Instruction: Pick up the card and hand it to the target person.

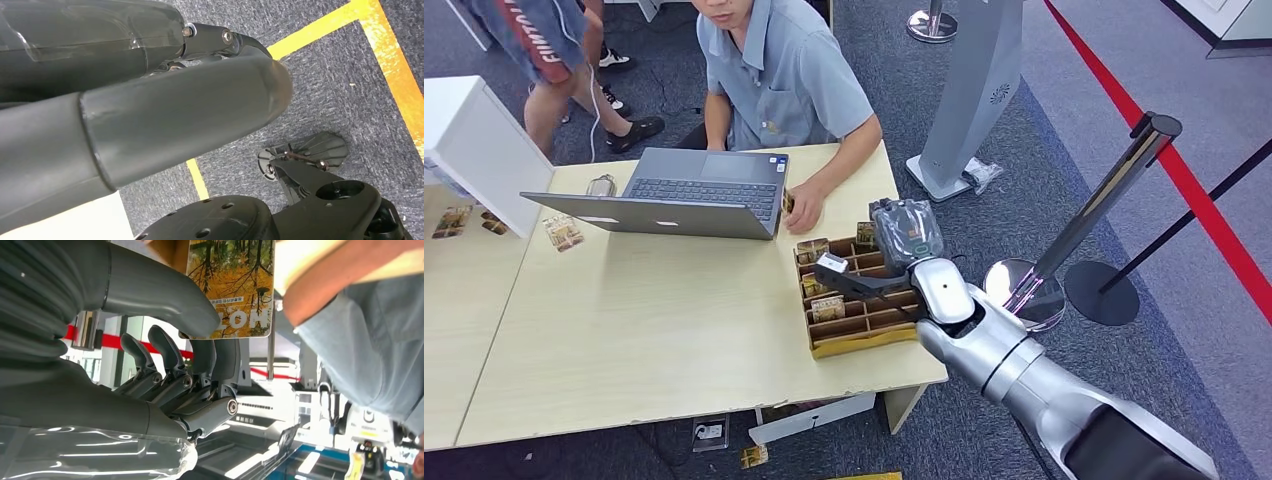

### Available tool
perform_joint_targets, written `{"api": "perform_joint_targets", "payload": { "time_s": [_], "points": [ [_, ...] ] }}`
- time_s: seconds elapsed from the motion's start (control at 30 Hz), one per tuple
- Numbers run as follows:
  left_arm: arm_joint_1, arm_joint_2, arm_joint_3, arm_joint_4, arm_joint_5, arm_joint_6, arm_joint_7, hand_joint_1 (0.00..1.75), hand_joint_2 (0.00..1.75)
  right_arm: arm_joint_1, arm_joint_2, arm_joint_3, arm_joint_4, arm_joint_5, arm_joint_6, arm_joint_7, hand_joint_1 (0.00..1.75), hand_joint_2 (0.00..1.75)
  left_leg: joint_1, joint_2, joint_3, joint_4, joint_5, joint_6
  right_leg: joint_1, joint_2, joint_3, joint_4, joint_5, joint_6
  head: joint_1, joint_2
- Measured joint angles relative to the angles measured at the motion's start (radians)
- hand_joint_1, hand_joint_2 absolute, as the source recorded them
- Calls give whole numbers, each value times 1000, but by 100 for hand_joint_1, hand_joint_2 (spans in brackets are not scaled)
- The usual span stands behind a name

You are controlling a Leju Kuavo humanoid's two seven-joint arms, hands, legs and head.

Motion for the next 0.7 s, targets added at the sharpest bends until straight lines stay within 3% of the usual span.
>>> {"api": "perform_joint_targets", "payload": {
  "time_s": [0.7],
  "points": [
    [1, -2, 0, 0, 1, 2, -37, 0, 0, -6, -57, -56, -303, 90, 73, 24, 149, 175, 0, 0, 0, 0, 0, 0, 0, 0, 0, 0, 0, 0, 0, 0]
  ]
}}
